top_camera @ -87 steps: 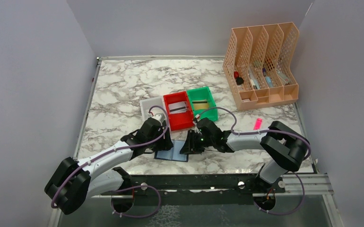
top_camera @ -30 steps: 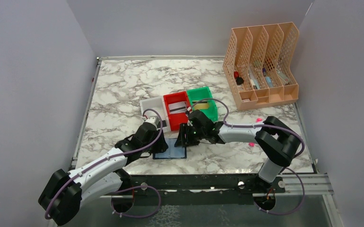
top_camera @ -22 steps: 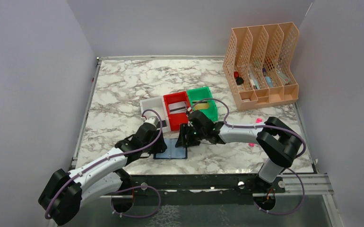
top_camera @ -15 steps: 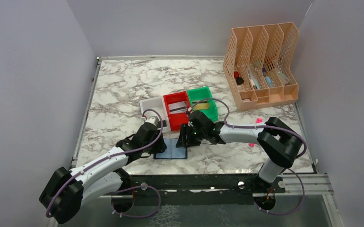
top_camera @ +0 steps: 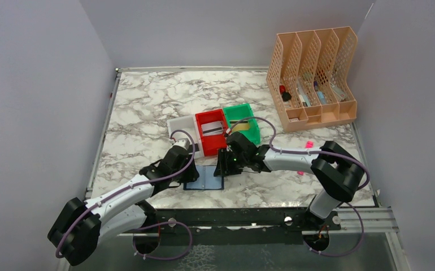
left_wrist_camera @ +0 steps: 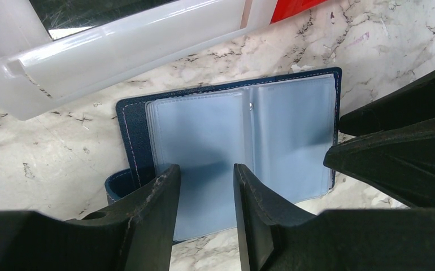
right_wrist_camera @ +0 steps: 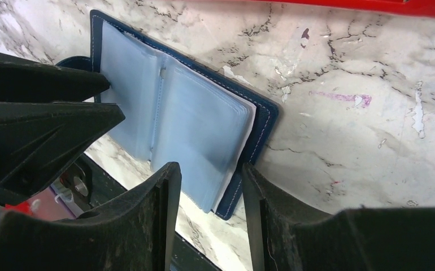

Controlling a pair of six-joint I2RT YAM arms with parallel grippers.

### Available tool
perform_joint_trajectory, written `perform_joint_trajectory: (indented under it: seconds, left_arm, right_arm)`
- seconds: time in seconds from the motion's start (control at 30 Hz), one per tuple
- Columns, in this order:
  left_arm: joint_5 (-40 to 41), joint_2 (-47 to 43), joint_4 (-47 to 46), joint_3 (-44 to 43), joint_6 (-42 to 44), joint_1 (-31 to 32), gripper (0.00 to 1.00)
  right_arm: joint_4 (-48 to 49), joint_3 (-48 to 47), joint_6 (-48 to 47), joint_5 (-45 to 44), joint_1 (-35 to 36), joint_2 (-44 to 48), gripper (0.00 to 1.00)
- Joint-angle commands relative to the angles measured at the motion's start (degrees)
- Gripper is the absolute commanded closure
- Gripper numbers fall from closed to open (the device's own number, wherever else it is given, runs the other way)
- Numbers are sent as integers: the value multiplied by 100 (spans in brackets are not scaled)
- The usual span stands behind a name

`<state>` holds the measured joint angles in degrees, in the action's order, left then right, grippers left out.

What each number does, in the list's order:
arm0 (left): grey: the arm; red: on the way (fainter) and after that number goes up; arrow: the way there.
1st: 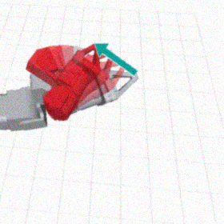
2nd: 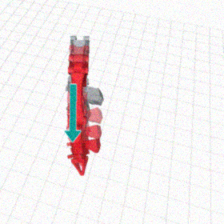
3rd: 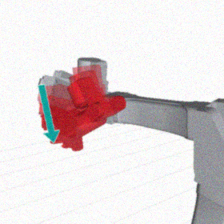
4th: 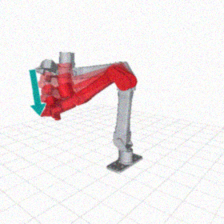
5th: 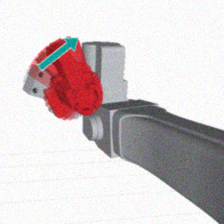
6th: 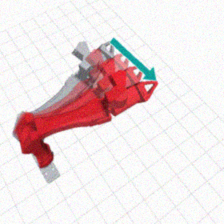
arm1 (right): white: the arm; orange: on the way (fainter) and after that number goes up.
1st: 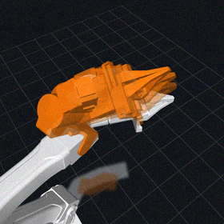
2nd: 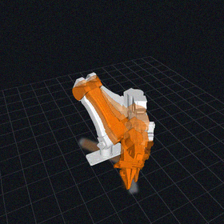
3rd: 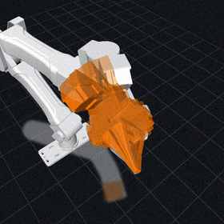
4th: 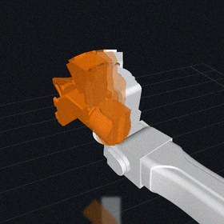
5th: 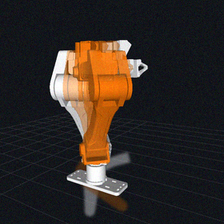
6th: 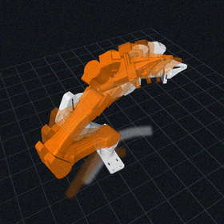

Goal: Take the credit cards out of the card holder

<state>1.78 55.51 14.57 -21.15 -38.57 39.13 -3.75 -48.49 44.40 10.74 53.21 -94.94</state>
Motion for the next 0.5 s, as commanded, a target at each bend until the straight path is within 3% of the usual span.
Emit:
perform_joint_trajectory:
  seconds: [0.0,0.47]
  left_arm:
    - [-70,73,-70,-5,-38,24,58]
    - [-292,254,-343,159,-58,24,61]
  right_arm:
    - [109,-31,-68,99,48,33,52]
    - [486,71,68,382,58,-465,53]
